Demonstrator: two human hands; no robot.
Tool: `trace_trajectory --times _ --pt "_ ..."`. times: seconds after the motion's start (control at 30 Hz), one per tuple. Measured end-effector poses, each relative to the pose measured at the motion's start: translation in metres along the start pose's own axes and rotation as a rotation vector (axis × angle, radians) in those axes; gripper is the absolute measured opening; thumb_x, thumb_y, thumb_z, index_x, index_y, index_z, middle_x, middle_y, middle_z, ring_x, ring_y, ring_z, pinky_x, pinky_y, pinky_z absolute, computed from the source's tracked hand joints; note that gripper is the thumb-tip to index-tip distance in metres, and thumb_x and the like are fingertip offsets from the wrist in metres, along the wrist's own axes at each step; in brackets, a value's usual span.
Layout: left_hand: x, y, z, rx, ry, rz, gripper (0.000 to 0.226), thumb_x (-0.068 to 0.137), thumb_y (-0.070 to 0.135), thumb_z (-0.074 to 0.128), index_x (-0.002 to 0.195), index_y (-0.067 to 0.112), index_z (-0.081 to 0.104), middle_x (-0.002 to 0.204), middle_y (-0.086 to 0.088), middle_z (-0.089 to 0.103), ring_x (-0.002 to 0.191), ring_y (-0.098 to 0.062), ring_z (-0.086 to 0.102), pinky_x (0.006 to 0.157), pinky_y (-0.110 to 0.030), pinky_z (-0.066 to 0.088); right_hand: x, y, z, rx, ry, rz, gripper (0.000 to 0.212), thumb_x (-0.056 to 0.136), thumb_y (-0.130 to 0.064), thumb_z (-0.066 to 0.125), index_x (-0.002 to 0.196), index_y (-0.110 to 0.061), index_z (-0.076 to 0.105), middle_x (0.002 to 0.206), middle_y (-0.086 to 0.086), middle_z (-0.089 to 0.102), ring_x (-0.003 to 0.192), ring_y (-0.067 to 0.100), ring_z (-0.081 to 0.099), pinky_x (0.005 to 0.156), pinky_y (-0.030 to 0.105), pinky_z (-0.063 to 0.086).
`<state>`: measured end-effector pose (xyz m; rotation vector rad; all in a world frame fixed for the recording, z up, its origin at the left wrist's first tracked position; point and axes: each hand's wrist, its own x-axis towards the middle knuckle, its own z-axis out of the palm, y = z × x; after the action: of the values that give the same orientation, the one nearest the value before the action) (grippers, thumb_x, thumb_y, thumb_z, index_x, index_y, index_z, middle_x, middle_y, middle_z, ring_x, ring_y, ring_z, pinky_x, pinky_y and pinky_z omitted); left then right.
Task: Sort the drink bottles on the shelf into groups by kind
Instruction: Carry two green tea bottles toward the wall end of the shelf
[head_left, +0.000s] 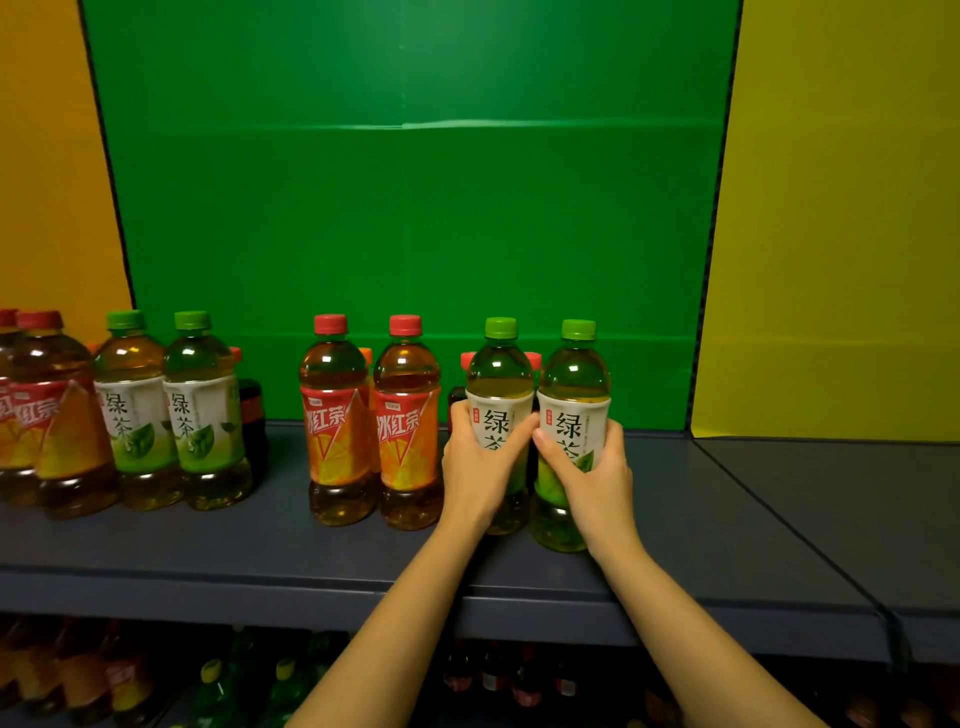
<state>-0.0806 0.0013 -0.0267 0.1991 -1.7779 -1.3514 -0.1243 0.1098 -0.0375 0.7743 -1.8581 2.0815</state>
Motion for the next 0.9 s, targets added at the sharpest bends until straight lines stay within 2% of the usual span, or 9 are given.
trace_trajectory --times 0.17,0.27,0.33,0.47,0.57,0.63,0.77,0.9 --pt "-0.011 0.024 -0.005 -0.045 0.028 0.14 0.058 0.063 0.054 0.072 0.106 0.023 0.048 0.093 0.012 0.063 0.085 0.003 0.061 0.077 -0.026 0.052 -0.003 -0.018 -0.011 0.052 0.004 -0.045 0.034 0.074 -0.027 0.073 0.099 -0.027 0.049 0.093 -0.012 0.061 0.086 -0.002 0.058 0.06 0.006 0.046" --pt "-0.006 0.055 -0.021 -0.084 0.064 0.246 0.055 0.06 0.054 0.07 0.101 0.023 0.051 0.093 0.009 0.062 0.084 0.0 0.061 0.072 -0.02 0.051 -0.001 -0.042 -0.014 0.096 -0.024 -0.094 0.036 0.068 -0.038 0.075 0.093 -0.032 0.05 0.094 -0.01 0.063 0.089 0.006 0.062 0.068 0.017 0.05" --pt "0.001 0.075 -0.039 -0.089 0.09 0.275 0.052 0.059 0.053 0.072 0.097 0.024 0.052 0.091 0.006 0.063 0.084 -0.006 0.063 0.074 -0.026 0.054 -0.001 -0.058 -0.011 0.139 -0.066 -0.113 0.045 0.063 -0.045 0.077 0.099 -0.031 0.053 0.098 -0.006 0.065 0.093 0.011 0.064 0.077 0.029 0.052" --pt "0.007 0.1 -0.089 0.002 0.184 0.295 0.056 0.052 0.055 0.071 0.09 0.019 0.052 0.081 0.009 0.061 0.073 -0.005 0.058 0.07 -0.029 0.051 -0.005 -0.088 0.011 0.242 -0.172 -0.147 0.049 0.062 -0.042 0.078 0.103 -0.026 0.055 0.101 -0.002 0.067 0.093 0.012 0.065 0.079 0.031 0.052" --pt "0.001 0.105 -0.135 0.107 0.249 0.296 0.062 0.055 0.053 0.073 0.098 0.014 0.052 0.088 -0.002 0.062 0.082 -0.02 0.061 0.077 -0.044 0.053 -0.013 -0.101 0.042 0.299 -0.277 -0.148 0.054 0.062 -0.043 0.074 0.109 -0.024 0.055 0.104 -0.002 0.068 0.096 0.012 0.066 0.084 0.033 0.053" --pt "-0.006 0.105 -0.17 0.16 0.286 0.284 0.059 0.056 0.053 0.072 0.1 0.019 0.052 0.096 -0.008 0.063 0.091 -0.026 0.062 0.079 -0.043 0.053 -0.021 -0.107 0.068 0.342 -0.342 -0.14 0.06 0.059 -0.048 0.074 0.11 -0.024 0.055 0.105 -0.003 0.067 0.097 0.012 0.066 0.086 0.035 0.053" --pt "-0.026 0.104 -0.25 0.257 0.406 0.248 0.054 0.056 0.055 0.071 0.1 0.029 0.052 0.097 -0.002 0.064 0.092 -0.019 0.062 0.077 -0.033 0.054 -0.045 -0.117 0.13 0.435 -0.464 -0.133 0.063 0.058 -0.048 0.073 0.112 -0.023 0.054 0.103 -0.004 0.067 0.094 0.01 0.066 0.083 0.032 0.053" --pt "-0.054 0.103 -0.337 0.365 0.539 0.204 0.05 0.057 0.053 0.074 0.099 0.032 0.055 0.096 0.001 0.065 0.093 -0.018 0.063 0.084 -0.043 0.054 -0.078 -0.121 0.198 0.5 -0.599 -0.082 0.061 0.061 -0.043 0.074 0.115 -0.025 0.05 0.106 -0.005 0.066 0.098 0.011 0.064 0.085 0.034 0.053"
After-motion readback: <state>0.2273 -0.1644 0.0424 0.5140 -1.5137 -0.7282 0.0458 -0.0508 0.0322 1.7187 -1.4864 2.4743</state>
